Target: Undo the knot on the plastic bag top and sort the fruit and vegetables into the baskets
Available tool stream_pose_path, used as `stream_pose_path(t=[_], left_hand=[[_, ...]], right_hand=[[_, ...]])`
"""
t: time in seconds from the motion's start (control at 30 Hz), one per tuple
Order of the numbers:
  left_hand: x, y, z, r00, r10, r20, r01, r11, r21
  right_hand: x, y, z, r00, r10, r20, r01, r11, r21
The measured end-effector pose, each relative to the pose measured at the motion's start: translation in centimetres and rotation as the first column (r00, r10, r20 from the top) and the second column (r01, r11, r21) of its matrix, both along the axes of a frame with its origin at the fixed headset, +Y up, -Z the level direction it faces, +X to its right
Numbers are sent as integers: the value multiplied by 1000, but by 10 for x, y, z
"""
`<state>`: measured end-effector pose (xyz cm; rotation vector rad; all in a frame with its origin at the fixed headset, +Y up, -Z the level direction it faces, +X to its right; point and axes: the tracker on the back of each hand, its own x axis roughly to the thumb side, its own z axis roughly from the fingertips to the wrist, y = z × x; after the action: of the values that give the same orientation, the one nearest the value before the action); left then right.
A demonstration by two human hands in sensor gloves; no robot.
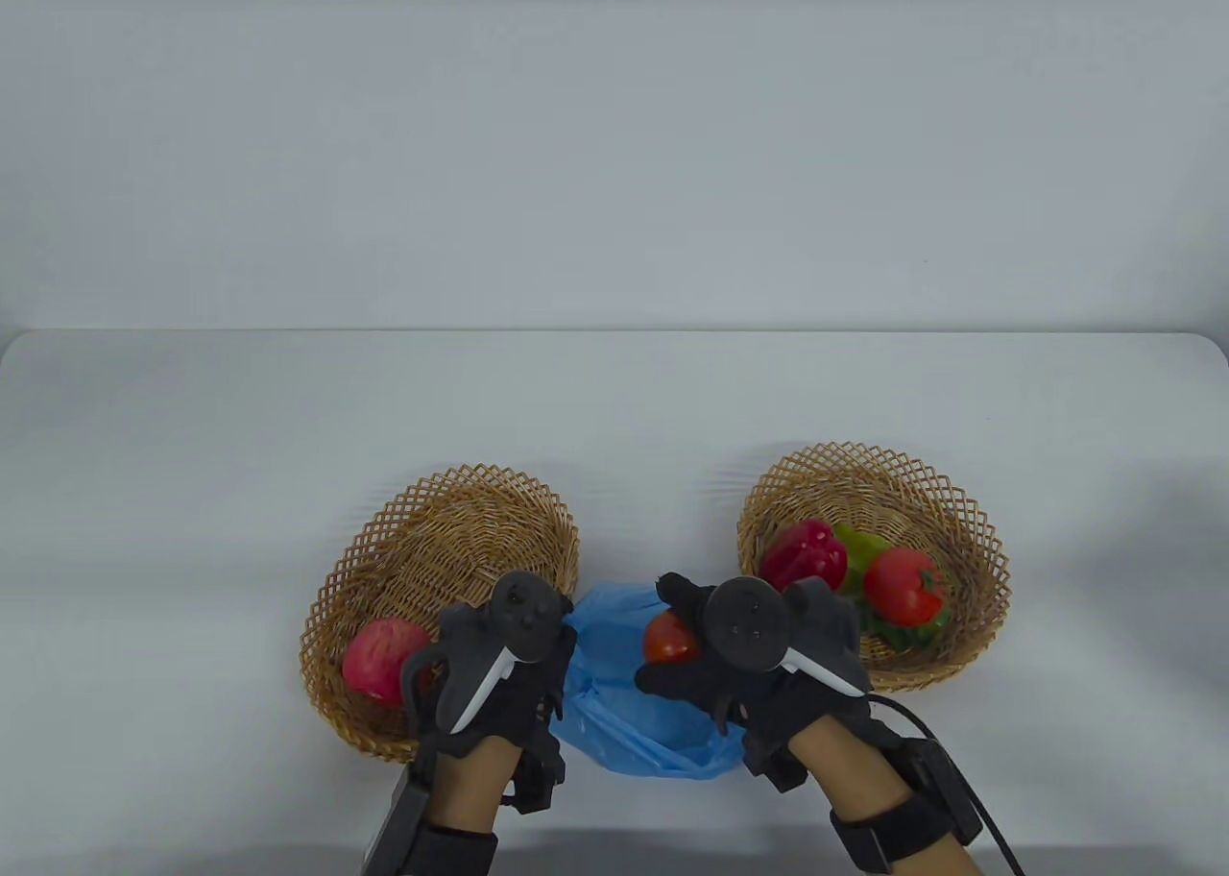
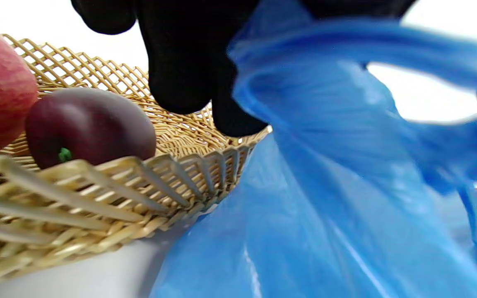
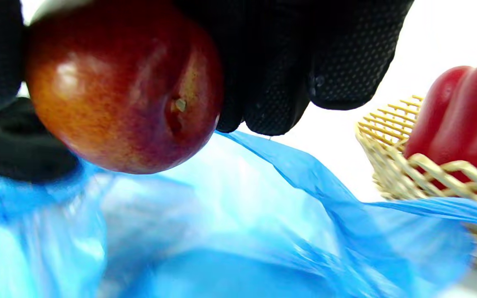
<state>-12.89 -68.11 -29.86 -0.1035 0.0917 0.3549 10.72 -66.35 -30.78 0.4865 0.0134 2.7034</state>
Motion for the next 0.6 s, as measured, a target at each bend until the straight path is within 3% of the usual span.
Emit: stream_pose_path(t=[0.2,0.33,0.4,0.5,0.6], left_hand=[[2,22,13,988,126,91,-136,984,116],[8,39,26,966,182,183,-219,952,211],[14,44,32,937,205,283,-272,936,224],[28,46,39,898,180,400,-289,930,229],[39,46,46,901,78,427,-211,938,275]], right_hand=[[13,7,0,956,-287,56,289,956,-50],[17,4,-3,898,-433,83,441,885,-151],[18,3,-3,869,-486,94,495,846,-198],[15,2,-2,842,-533,85,536,805,-253],[9,2,3,812,-580,73,570,758,-317]])
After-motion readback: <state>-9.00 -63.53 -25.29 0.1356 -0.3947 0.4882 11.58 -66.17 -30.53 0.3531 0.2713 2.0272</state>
